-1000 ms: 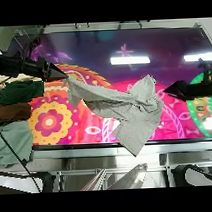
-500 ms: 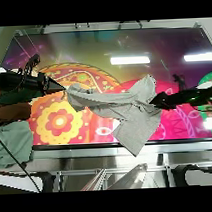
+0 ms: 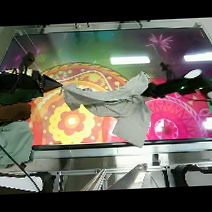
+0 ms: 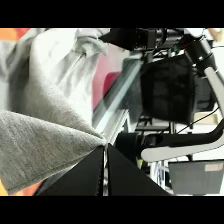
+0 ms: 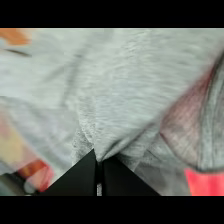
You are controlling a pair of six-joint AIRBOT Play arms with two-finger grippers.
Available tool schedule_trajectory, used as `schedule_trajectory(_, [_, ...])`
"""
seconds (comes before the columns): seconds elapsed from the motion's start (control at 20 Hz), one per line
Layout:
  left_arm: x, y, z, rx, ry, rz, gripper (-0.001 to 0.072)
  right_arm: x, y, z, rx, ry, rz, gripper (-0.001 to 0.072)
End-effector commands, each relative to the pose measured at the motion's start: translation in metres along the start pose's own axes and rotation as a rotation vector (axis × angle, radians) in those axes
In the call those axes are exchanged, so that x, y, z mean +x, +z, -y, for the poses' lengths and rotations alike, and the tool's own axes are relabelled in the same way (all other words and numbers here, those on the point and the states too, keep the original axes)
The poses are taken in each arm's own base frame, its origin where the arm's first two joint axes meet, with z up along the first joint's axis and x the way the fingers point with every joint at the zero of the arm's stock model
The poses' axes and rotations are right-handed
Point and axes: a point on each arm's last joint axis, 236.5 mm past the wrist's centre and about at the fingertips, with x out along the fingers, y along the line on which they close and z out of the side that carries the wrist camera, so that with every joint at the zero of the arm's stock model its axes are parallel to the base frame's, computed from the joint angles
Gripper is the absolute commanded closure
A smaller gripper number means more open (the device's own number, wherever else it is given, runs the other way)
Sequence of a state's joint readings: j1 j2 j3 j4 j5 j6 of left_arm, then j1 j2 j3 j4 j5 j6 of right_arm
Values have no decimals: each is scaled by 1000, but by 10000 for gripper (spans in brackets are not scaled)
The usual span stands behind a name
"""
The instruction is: Fold the shirts.
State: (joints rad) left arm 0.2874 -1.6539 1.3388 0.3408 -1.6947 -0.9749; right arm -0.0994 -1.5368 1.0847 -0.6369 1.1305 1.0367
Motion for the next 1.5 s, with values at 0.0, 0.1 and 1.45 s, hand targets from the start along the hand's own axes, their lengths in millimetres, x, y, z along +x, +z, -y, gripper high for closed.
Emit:
schedule_trajectory(0.0, [-24,19,51,88,-112,127,691,-69,14,-52,-107,53,78,702])
schedule_trajectory(0.1, [-42,22,99,184,-199,195,691,-115,15,-86,-175,79,161,702])
schedule_trajectory(1.45, [50,132,-33,289,322,69,52,-62,65,-9,-153,-175,468,258])
